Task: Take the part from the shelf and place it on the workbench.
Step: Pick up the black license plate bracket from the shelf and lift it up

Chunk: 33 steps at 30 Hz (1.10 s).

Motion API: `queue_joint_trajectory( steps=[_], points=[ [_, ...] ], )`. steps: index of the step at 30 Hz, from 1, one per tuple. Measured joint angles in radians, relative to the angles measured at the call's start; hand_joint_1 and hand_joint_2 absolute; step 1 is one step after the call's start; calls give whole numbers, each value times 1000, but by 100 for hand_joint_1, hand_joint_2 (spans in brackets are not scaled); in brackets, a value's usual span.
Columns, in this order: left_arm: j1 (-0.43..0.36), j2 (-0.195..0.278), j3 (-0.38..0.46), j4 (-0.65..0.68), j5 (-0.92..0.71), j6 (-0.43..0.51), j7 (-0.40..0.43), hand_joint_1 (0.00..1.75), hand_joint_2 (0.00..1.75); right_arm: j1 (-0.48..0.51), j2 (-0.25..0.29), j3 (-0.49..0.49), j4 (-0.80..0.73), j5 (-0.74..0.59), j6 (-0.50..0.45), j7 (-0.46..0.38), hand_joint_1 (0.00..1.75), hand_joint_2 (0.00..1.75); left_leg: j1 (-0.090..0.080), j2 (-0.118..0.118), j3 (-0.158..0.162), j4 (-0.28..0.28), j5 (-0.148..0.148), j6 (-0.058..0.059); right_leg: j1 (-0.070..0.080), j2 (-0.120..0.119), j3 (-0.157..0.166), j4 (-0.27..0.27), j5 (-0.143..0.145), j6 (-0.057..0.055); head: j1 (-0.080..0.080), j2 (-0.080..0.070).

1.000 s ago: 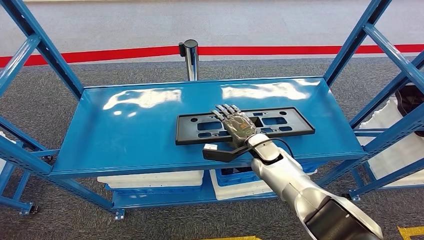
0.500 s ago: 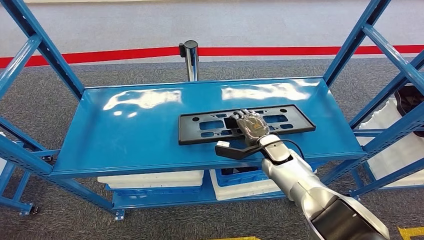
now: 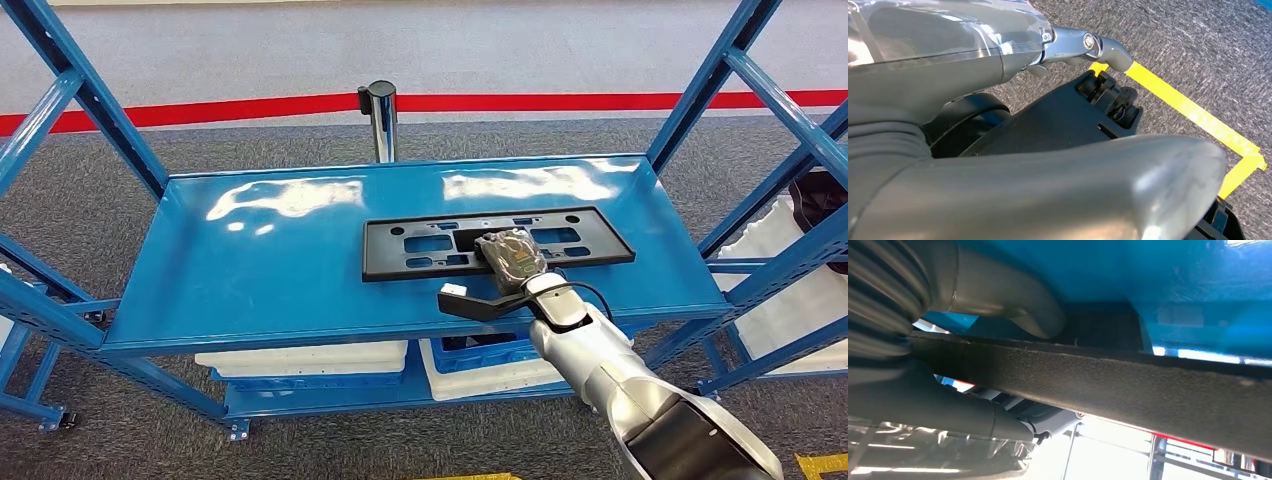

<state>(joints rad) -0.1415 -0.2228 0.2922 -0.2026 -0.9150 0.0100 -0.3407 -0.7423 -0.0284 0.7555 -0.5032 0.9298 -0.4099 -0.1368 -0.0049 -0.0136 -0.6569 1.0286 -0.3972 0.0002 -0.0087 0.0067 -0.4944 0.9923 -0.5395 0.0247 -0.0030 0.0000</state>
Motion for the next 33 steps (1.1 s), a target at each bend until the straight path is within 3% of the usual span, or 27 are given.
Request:
queue_joint_trajectory(
  steps=[3, 7, 16, 20, 26, 33],
  points=[
    [0, 0, 0, 0, 4, 1, -2, 0, 0, 1, -1, -6, -1, 0, -13, -18, 175, 175, 0, 0, 0, 0, 0, 0, 0, 0, 0, 0, 0, 0, 0, 0],
    [2, 0, 0, 0, 8, 20, -41, 0, 175, 8, -19, -29, -68, -30, -51, -64, 175, 175, -1, 0, 0, 0, 0, 0, 0, 0, 0, 0, 0, 0, 1, 0],
    [12, 2, -2, 0, 23, 112, -166, 0, 175, 5, -153, -130, -652, -145, -19, -74, 175, 175, -1, 0, -1, 0, 0, 0, -1, 0, -1, 0, 0, 0, 0, 0],
    [12, 4, -5, 0, 28, 142, -216, 0, 175, 0, -196, -163, -834, -189, -27, -92, 175, 175, -1, 0, -1, 0, 0, 0, -1, 0, -1, 0, 0, 0, 0, 0],
    [12, 6, -8, 0, 42, 166, -269, 0, 175, -2, -244, -194, -1024, -231, -42, -109, 175, 175, -1, 0, -1, 0, 0, 0, -1, 0, 0, 0, 0, 0, 0, 0],
    [11, 6, -8, -1, 52, 171, -277, 0, 175, -2, -260, -198, -1114, -234, -42, -109, 175, 175, -1, 0, -1, 0, 0, 0, -1, 0, 0, 0, 0, 0, 0, 0]
  ],
)
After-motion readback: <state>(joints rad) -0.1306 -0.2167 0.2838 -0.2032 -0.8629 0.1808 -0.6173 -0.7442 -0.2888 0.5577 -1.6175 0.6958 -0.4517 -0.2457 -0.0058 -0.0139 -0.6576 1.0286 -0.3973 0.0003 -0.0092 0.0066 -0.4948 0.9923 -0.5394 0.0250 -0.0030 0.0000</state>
